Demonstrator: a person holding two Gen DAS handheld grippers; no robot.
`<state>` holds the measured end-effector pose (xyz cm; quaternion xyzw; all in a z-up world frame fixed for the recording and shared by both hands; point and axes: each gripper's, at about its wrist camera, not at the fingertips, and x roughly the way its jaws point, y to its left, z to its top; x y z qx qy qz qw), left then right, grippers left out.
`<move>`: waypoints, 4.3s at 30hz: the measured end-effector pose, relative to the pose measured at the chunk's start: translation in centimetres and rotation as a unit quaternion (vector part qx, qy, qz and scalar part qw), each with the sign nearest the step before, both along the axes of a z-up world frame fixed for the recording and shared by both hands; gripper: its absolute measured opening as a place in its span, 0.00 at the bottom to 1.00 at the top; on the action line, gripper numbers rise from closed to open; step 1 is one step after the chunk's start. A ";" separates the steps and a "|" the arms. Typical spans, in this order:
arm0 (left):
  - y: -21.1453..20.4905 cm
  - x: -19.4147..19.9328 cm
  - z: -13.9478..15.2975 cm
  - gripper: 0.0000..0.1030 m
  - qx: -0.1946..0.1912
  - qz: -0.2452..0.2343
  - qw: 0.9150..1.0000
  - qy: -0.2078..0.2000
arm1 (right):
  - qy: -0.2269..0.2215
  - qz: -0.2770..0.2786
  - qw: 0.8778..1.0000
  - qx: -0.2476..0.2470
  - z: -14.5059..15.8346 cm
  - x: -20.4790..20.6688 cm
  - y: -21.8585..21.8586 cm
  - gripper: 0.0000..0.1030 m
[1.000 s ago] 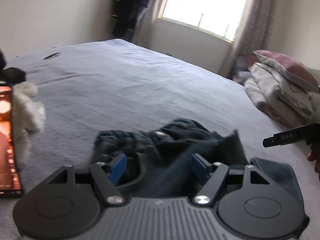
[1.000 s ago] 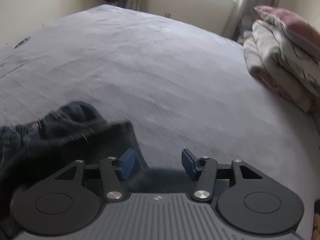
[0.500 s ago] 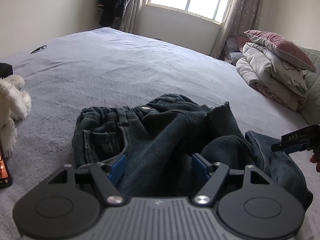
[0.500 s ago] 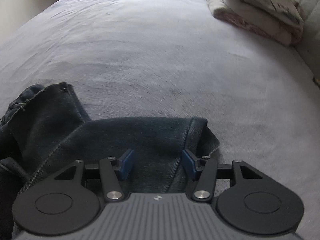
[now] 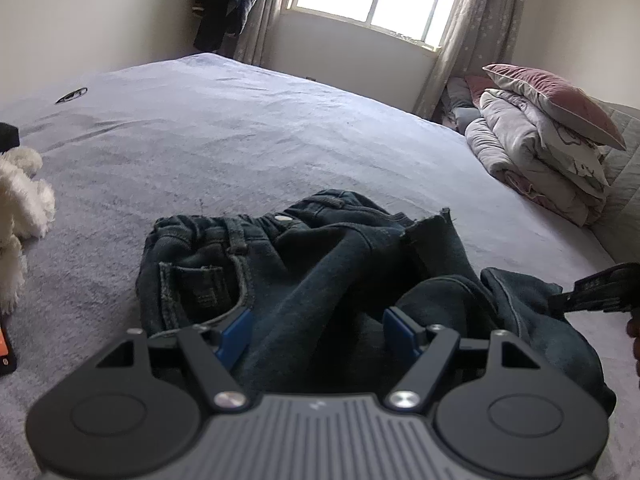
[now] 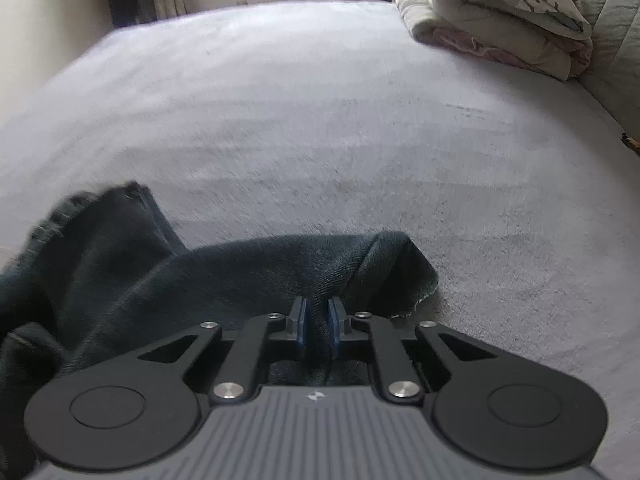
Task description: Fold clothes
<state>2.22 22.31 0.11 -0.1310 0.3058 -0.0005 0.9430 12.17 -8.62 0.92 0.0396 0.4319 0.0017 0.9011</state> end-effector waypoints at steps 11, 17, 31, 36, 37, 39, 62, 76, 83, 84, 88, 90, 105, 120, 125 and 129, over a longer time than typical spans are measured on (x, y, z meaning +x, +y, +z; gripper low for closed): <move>-2.3 -1.9 1.4 0.74 -0.019 -0.061 0.997 -0.032 | -0.049 0.063 0.990 0.117 3.6 -7.4 -0.7 0.00; -4.9 -3.9 1.7 0.75 -0.028 -0.121 0.991 -0.054 | -0.062 0.096 0.984 0.140 4.3 -11.2 0.1 0.00; -12.5 -3.5 1.8 0.75 0.004 -0.215 0.973 -0.083 | -0.038 -0.020 0.986 0.164 0.5 -10.6 -7.4 0.39; -14.7 -2.4 0.8 0.76 0.018 -0.243 0.968 -0.063 | -0.023 -0.060 0.981 0.185 -1.5 -7.5 -10.2 0.39; -15.0 -2.4 0.6 0.76 0.027 -0.247 0.967 -0.061 | -0.022 -0.066 0.981 0.183 -1.8 -6.8 -10.5 0.39; -15.3 -2.4 0.3 0.76 0.045 -0.253 0.964 -0.062 | -0.018 -0.074 0.980 0.182 -2.4 -5.2 -10.9 0.39; -15.2 -1.1 -0.6 0.78 0.038 -0.278 0.958 -0.052 | -0.048 -0.055 0.974 0.213 -0.8 1.3 -8.2 0.13; -13.0 -2.8 1.5 0.78 0.013 -0.259 0.961 -0.093 | -0.126 -0.009 0.977 0.170 9.4 -12.6 -9.6 0.10; -12.1 -3.4 1.9 0.78 -0.005 -0.255 0.962 -0.097 | -0.126 -0.026 0.978 0.165 9.4 -17.6 -11.3 0.10; -12.1 -3.4 1.9 0.78 -0.007 -0.255 0.962 -0.095 | -0.127 -0.030 0.977 0.167 9.3 -18.1 -11.4 0.10; -12.3 -3.4 1.6 0.78 -0.010 -0.258 0.962 -0.087 | -0.115 -0.045 0.977 0.172 8.0 -20.3 -12.3 0.10; -12.5 -3.3 1.4 0.78 -0.009 -0.259 0.963 -0.080 | -0.103 -0.053 0.979 0.170 7.0 -21.2 -12.7 0.10; -12.3 -2.2 -0.2 0.78 0.001 -0.234 0.972 -0.022 | 0.015 -0.105 0.981 0.164 -1.9 -23.8 -15.1 0.10; -12.3 -1.5 -0.9 0.78 0.016 -0.216 0.976 0.011 | 0.074 -0.096 0.976 0.180 -3.8 -23.3 -15.6 0.16; -11.8 -1.4 -0.8 0.78 0.010 -0.206 0.978 0.014 | 0.065 -0.087 0.977 0.181 -1.9 -23.8 -16.2 0.32; -11.5 -1.2 -0.8 0.79 0.008 -0.200 0.980 0.018 | 0.056 -0.082 0.981 0.165 -0.3 -24.2 -16.4 0.39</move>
